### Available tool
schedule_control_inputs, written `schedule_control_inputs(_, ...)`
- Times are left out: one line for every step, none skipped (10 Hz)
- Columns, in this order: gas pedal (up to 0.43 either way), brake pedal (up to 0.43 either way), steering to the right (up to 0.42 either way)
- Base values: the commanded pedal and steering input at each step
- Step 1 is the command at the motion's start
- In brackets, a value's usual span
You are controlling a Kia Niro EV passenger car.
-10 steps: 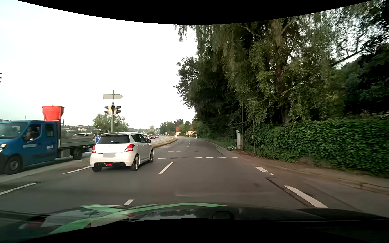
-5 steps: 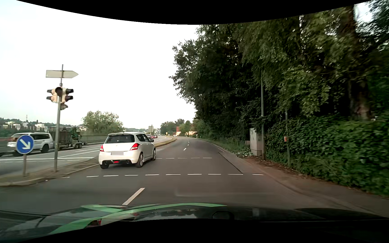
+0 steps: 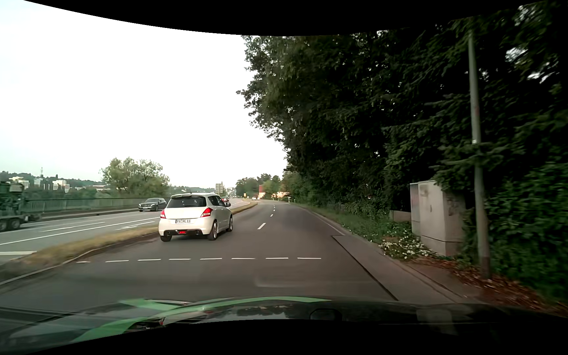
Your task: Follow the waypoints while adhering to traffic rules and regulations
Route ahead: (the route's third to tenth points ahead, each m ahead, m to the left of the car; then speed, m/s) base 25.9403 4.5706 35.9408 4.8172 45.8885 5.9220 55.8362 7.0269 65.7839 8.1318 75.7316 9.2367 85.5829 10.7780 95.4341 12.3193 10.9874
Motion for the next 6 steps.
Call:
schedule_control_inputs(0.319, 0.0, -0.012)
schedule_control_inputs(0.319, 0.0, -0.012)
schedule_control_inputs(0.319, 0.0, -0.012)
schedule_control_inputs(0.319, 0.0, -0.012)
schedule_control_inputs(0.311, 0.0, -0.012)
schedule_control_inputs(0.311, 0.0, -0.012)
